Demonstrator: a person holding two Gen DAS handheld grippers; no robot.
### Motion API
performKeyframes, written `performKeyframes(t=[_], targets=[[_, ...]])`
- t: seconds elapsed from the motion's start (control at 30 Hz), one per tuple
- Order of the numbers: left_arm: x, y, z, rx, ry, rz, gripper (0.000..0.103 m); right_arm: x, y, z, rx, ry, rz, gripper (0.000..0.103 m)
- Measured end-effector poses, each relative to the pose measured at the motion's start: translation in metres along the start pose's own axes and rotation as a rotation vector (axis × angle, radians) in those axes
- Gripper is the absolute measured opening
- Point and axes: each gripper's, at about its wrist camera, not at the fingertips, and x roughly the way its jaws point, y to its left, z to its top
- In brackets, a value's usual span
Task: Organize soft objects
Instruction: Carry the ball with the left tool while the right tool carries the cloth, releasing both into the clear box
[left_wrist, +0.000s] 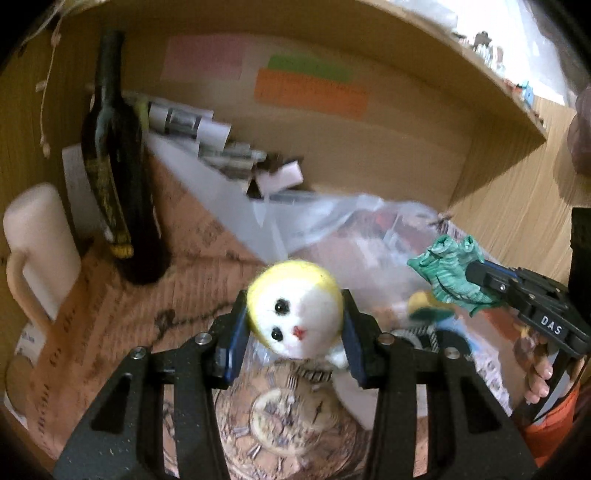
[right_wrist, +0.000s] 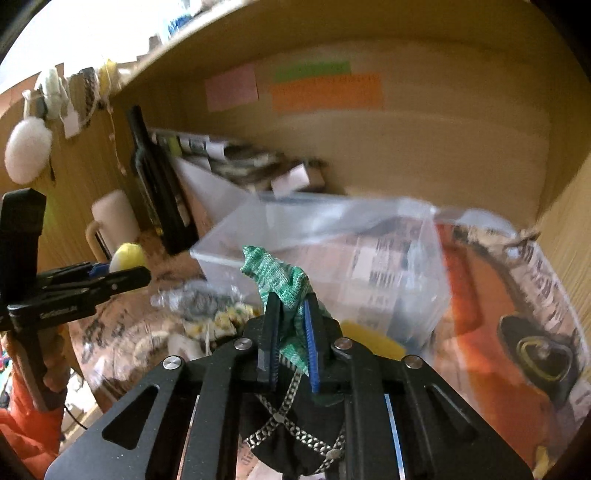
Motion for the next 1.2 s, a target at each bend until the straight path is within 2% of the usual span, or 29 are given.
performKeyframes(t=[0.23, 0.43, 0.6, 0.87, 1.2], targets=[[-0.001, -0.013, 0.031, 0.031, -0.070, -0.009, 0.045, -0.021, -0.006, 0.024, 0.001, -0.109, -0.022, 0.011], [0.016, -0.019, 0.055, 0.046, -0.070, -0.012, 0.045, -0.029, -0.016, 0.042, -0.003, -0.178, -0.075, 0.011], [0.040, -0.023, 0.071, 0.055, -0.044, -0.002, 0.045, -0.023, -0.022, 0.052, -0.023, -0.189, -0.109, 0.011], [0.089, -0.024, 0.083, 0.047, 0.066, -0.009, 0.045, 0.013, -0.030, 0.060, -0.060, -0.118, -0.144, 0.011], [0.151, -0.036, 0.073, 0.100, 0.227, 0.014, 0.045, 0.071, -0.051, 0.049, -0.024, 0.056, -0.135, 0.011]])
